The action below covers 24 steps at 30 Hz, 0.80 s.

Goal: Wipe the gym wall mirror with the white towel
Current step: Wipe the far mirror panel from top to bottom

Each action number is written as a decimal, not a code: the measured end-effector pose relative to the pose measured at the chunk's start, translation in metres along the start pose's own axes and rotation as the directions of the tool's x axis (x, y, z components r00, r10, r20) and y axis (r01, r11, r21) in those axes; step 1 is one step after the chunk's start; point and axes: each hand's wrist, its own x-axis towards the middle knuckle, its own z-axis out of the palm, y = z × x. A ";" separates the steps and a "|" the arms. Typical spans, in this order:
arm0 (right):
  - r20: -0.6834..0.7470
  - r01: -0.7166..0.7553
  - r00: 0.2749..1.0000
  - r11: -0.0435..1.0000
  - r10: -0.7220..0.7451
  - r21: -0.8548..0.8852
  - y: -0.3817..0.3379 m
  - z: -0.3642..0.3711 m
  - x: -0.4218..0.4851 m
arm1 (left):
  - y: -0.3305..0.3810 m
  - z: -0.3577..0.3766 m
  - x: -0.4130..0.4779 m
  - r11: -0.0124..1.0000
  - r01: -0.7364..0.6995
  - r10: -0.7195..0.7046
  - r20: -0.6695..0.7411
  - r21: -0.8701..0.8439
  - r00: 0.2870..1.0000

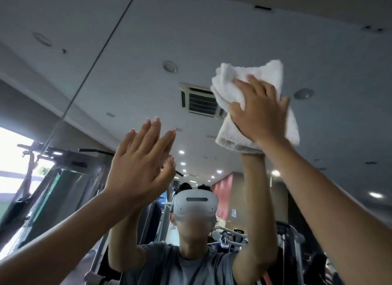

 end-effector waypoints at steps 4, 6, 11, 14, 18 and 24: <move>0.069 0.024 0.997 1.000 -0.024 0.001 -0.067 0.009 -0.018 | -0.014 -0.003 -0.017 1.000 0.027 -0.027 -0.035 0.001 0.999; 0.135 0.343 0.928 0.938 -0.346 0.048 -0.087 0.007 -0.029 | -0.018 -0.004 -0.024 0.996 0.092 -0.092 -0.063 -0.003 0.994; 0.179 0.539 0.816 0.836 -0.549 0.109 -0.059 0.003 0.025 | -0.040 -0.009 -0.025 0.998 0.017 -0.015 -0.032 0.057 0.999; -0.027 0.156 0.988 0.987 -0.155 0.025 -0.072 0.017 0.033 | -0.071 -0.015 -0.032 0.991 -0.073 0.072 0.015 0.112 0.997; 0.014 -0.033 0.999 0.997 0.032 0.066 -0.143 0.023 0.009 | -0.084 -0.014 -0.047 0.996 0.065 -0.062 -0.061 0.056 0.996; 0.222 0.672 0.683 0.717 -0.696 0.182 -0.168 0.009 0.008 | -0.083 -0.011 -0.058 0.976 0.218 -0.219 -0.104 -0.025 0.970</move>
